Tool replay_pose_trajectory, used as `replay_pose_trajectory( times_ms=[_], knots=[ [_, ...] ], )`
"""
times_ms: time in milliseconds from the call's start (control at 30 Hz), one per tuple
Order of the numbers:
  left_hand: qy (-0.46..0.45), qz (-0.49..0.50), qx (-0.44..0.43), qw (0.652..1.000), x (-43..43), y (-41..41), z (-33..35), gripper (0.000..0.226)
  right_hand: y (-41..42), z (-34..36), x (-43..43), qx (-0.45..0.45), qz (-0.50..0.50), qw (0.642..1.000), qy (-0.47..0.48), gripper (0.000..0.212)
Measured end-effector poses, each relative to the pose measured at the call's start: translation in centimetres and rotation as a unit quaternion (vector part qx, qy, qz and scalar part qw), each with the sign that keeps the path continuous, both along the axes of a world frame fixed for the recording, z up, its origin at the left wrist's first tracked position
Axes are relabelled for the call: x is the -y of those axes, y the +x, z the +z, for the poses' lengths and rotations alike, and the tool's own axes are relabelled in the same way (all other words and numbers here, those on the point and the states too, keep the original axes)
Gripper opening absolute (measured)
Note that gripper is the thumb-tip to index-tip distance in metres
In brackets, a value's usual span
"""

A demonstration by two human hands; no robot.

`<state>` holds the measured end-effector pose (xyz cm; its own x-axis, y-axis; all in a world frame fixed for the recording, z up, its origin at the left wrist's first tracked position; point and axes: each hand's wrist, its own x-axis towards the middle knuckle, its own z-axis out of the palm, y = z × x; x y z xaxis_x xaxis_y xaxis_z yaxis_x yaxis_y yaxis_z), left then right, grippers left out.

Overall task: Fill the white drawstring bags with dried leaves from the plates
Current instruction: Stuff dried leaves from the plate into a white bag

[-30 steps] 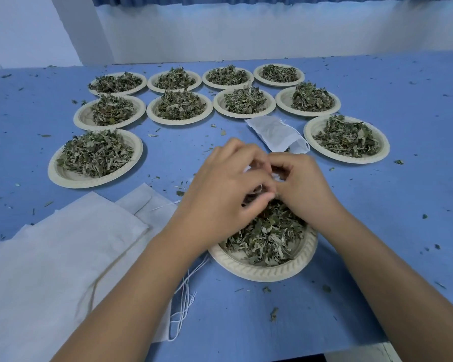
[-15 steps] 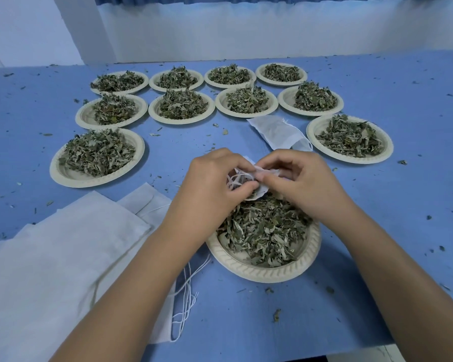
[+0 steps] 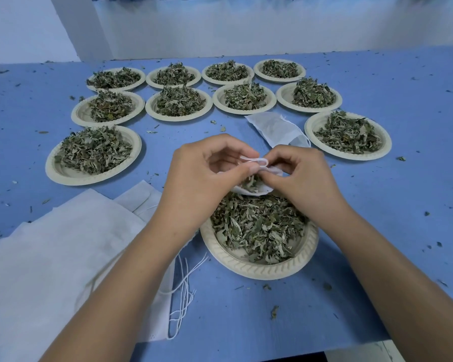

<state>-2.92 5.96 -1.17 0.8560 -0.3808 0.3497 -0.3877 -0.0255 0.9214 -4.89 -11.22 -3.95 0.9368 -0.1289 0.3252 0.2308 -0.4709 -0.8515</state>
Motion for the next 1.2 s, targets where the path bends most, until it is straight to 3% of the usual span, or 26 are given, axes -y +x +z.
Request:
replay_pose_trajectory(
  times_ms=[200,333,433,567,700,800,867,1067,1200],
  knots=[
    [-0.006,-0.053,-0.029,0.998,1.1,-0.4,-1.0,0.018,-0.4,0.3,-0.3,0.000,0.014,0.999,-0.036,0.035],
    [0.012,-0.051,-0.001,0.999,1.2,-0.4,-1.3,0.021,-0.4,0.3,-0.3,0.009,0.015,0.998,-0.053,0.027],
    [0.033,0.002,0.041,0.999,1.0,0.0,-1.3,0.022,-0.3,0.2,-0.2,0.007,0.008,0.999,-0.042,0.018],
    [0.011,0.028,0.018,0.999,1.0,0.1,-1.4,0.023,-0.3,0.1,-0.3,0.002,0.011,0.999,-0.030,0.008],
    [0.005,0.156,0.044,0.987,0.5,0.5,-1.5,0.020,-0.2,0.1,-0.1,0.001,0.006,1.000,-0.007,0.011],
    [0.102,0.215,0.047,0.970,-0.3,1.3,-1.4,0.023,-0.3,0.2,-0.1,0.003,0.001,1.000,0.012,0.012],
    [0.140,0.196,0.042,0.970,-0.3,1.4,-1.5,0.019,-0.4,0.1,-0.2,0.010,-0.003,1.000,0.012,0.012],
    [0.119,0.095,0.061,0.986,0.6,0.2,-1.0,0.009,-0.4,0.2,-0.5,0.057,-0.011,0.998,-0.013,0.006],
    [0.154,0.093,0.090,0.980,0.6,0.2,-1.0,0.006,-0.4,0.1,-0.5,0.061,-0.019,0.998,-0.023,0.005]
  ],
)
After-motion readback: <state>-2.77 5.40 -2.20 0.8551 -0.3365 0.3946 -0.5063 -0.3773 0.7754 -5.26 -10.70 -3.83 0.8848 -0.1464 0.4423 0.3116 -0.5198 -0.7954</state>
